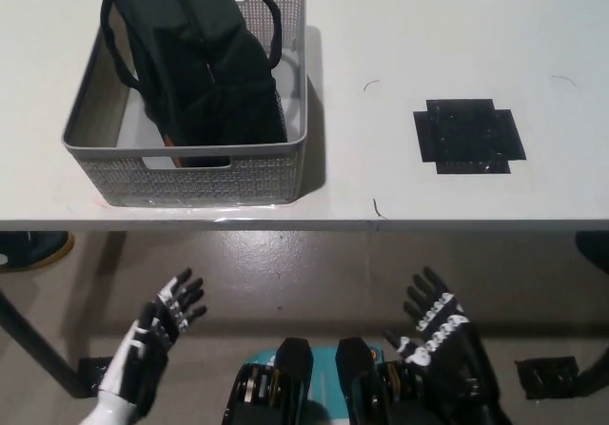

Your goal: Use both hands to pick up a lunch bag on the right hand side and place it into a container on the left hand side

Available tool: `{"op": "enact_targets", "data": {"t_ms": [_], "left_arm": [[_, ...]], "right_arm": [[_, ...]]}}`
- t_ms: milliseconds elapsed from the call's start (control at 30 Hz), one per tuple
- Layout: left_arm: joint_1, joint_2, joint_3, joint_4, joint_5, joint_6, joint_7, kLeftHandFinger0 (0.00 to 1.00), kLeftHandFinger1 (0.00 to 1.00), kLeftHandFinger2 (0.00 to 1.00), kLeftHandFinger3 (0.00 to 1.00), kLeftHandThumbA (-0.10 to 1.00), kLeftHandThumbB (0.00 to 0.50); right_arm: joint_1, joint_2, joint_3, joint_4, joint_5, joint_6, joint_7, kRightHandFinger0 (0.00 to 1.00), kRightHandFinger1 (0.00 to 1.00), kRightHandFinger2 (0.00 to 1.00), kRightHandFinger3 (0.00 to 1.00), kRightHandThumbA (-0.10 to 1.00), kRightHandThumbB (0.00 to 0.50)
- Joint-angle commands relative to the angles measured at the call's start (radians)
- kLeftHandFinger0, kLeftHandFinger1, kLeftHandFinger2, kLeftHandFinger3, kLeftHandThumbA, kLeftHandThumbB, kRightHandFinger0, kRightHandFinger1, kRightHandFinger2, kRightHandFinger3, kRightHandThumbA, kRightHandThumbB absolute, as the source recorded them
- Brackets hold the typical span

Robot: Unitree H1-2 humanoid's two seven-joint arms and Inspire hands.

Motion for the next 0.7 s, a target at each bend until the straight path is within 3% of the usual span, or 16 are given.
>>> {"op": "enact_targets", "data": {"t_ms": [0, 400, 433, 667], "left_arm": [[-0.052, 0.009, -0.039, 0.049, 0.089, -0.161, 0.065, 1.00, 1.00, 1.00, 1.00, 1.00, 0.208], [-0.087, 0.028, -0.082, 0.072, 0.096, -0.154, 0.091, 1.00, 1.00, 1.00, 1.00, 1.00, 0.220], [-0.089, 0.031, -0.081, 0.074, 0.090, -0.154, 0.090, 1.00, 1.00, 1.00, 1.00, 1.00, 0.211], [-0.096, 0.037, -0.079, 0.072, 0.076, -0.137, 0.096, 1.00, 1.00, 1.00, 1.00, 1.00, 0.175]], "right_arm": [[-0.071, 0.038, 0.025, 0.050, -0.058, -0.146, 0.010, 1.00, 1.00, 1.00, 1.00, 1.00, 0.146], [-0.098, 0.037, -0.007, 0.031, -0.014, -0.102, 0.001, 1.00, 1.00, 1.00, 1.00, 1.00, 0.102], [-0.098, 0.038, -0.008, 0.028, -0.016, -0.097, -0.001, 1.00, 1.00, 1.00, 1.00, 1.00, 0.120], [-0.104, 0.035, -0.010, 0.030, -0.027, -0.104, -0.004, 1.00, 1.00, 1.00, 1.00, 1.00, 0.109]]}}
